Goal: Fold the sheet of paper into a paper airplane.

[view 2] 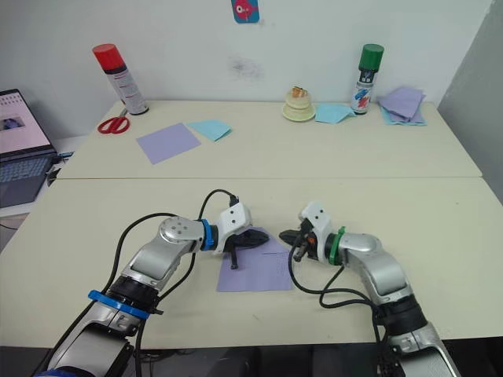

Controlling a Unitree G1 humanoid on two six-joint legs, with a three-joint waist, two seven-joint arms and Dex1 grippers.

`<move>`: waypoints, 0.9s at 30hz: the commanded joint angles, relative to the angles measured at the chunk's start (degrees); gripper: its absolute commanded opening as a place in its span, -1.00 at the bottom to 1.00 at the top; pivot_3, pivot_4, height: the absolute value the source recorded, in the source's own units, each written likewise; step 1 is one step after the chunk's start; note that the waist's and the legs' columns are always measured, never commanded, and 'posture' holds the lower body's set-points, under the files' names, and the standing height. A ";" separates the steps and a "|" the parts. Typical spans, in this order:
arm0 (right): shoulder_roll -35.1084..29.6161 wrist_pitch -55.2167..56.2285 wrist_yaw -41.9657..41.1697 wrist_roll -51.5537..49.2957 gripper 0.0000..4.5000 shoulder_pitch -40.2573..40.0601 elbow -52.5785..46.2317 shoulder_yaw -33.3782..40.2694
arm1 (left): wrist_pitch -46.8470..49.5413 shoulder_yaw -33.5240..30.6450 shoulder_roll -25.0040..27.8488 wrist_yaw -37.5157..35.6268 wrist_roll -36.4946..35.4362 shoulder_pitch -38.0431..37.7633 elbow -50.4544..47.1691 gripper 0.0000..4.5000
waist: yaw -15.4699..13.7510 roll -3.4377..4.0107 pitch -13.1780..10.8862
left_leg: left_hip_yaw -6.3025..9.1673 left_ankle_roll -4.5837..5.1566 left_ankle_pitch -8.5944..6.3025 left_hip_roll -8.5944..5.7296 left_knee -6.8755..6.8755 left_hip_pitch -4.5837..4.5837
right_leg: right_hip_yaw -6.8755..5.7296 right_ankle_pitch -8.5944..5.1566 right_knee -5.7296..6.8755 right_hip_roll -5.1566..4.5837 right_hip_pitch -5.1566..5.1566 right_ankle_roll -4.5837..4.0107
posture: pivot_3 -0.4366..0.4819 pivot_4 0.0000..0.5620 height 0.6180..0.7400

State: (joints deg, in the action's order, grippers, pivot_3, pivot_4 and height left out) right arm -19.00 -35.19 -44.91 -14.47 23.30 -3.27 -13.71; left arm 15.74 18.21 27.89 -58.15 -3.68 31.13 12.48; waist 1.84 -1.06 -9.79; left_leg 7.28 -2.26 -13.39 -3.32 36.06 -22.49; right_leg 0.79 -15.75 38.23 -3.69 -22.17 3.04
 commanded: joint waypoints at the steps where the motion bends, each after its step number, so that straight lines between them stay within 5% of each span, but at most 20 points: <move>1: -0.50 0.77 0.52 2.76 -0.99 0.93 0.92 -3.04 | 0.74 1.17 0.16 -0.23 1.55 -0.74 0.48 -1.00 | 0.00 0.00 0.00 | -0.01 0.00 0.00 -0.01 0.00 0.00 | 0.00 0.00 0.00 0.00 0.00 0.00 | -0.05 -0.47 1.00; 18: -9.28 -3.41 -2.30 0.53 -0.99 -7.61 -6.87 -0.61 | 0.88 0.69 0.90 -0.56 1.45 -1.17 0.29 -1.00 | -0.07 0.00 0.32 | 0.00 0.01 -0.01 -0.01 0.00 0.01 | -0.01 -0.01 -0.05 -0.01 0.06 0.01 | -0.05 -0.47 1.00; 27: -1.86 3.71 1.04 -1.70 -0.99 -3.94 -6.46 2.71 | 0.56 0.76 0.93 -0.90 1.46 -0.66 0.92 -1.00 | 0.00 0.01 0.35 | 0.00 0.01 0.00 0.01 0.00 0.03 | 0.00 0.00 -0.02 0.02 0.06 0.01 | -0.05 -0.47 1.00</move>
State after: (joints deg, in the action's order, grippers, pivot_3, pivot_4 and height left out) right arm -21.38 -33.34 -44.52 -16.60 18.60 -9.32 -11.41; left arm 15.84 18.17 28.57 -58.67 -3.44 30.89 12.49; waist 1.84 -1.05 -9.44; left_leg 7.27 -2.26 -13.39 -3.31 36.06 -22.45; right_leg 0.79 -15.76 38.20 -3.67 -22.11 3.04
